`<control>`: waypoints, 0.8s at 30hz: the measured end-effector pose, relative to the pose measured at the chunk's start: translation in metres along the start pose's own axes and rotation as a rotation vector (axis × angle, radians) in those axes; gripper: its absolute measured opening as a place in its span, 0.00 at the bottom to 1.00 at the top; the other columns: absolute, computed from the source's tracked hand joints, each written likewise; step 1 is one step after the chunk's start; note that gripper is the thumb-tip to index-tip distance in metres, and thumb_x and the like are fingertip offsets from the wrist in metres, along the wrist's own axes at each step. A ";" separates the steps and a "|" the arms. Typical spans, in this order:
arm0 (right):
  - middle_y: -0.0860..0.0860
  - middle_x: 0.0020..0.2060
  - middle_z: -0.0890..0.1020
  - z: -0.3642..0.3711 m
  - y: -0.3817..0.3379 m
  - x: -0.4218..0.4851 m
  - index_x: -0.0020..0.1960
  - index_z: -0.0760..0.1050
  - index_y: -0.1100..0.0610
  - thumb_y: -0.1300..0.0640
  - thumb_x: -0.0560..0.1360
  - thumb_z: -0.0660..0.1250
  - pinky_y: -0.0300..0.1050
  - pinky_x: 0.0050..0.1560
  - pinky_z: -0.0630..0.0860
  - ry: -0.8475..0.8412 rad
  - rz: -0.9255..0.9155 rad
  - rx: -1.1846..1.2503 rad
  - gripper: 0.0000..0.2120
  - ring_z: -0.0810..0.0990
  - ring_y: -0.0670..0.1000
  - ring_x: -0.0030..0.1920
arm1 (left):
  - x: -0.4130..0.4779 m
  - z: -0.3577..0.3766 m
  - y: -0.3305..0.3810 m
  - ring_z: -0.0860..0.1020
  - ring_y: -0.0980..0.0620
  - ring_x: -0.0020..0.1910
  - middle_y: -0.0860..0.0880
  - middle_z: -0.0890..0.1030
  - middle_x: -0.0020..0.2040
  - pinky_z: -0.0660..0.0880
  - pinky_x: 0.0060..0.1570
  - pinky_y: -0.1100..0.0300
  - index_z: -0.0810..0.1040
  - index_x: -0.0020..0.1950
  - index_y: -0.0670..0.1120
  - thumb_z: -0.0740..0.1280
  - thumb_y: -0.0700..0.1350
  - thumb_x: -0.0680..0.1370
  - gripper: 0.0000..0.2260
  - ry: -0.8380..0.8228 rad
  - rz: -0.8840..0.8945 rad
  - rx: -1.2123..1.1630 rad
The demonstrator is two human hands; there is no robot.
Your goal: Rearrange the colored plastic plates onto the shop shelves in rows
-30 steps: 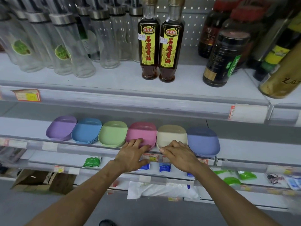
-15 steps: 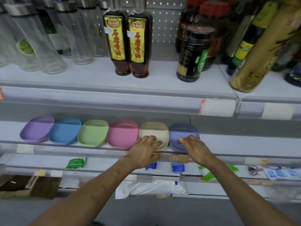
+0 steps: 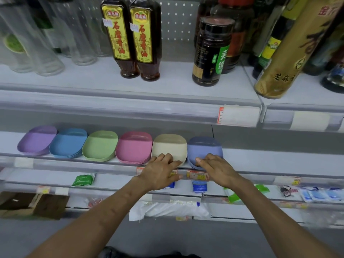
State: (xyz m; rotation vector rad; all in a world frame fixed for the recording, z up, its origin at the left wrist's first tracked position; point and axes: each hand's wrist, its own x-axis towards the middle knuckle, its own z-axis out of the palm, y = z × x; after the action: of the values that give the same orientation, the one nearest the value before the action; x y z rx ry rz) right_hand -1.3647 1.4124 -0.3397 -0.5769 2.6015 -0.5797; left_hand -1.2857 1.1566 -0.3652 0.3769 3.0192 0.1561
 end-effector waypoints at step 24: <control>0.47 0.55 0.78 0.000 0.002 -0.005 0.63 0.79 0.46 0.37 0.85 0.50 0.51 0.66 0.71 -0.007 -0.065 0.019 0.23 0.75 0.49 0.58 | -0.001 -0.018 0.010 0.72 0.46 0.66 0.49 0.72 0.69 0.70 0.63 0.49 0.65 0.79 0.55 0.56 0.65 0.83 0.28 -0.048 -0.021 -0.016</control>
State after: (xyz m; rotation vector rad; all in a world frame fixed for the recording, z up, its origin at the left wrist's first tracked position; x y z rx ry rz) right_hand -1.3615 1.4161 -0.3390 -0.6586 2.5758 -0.6209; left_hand -1.2840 1.1644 -0.3466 0.3417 2.9716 0.1676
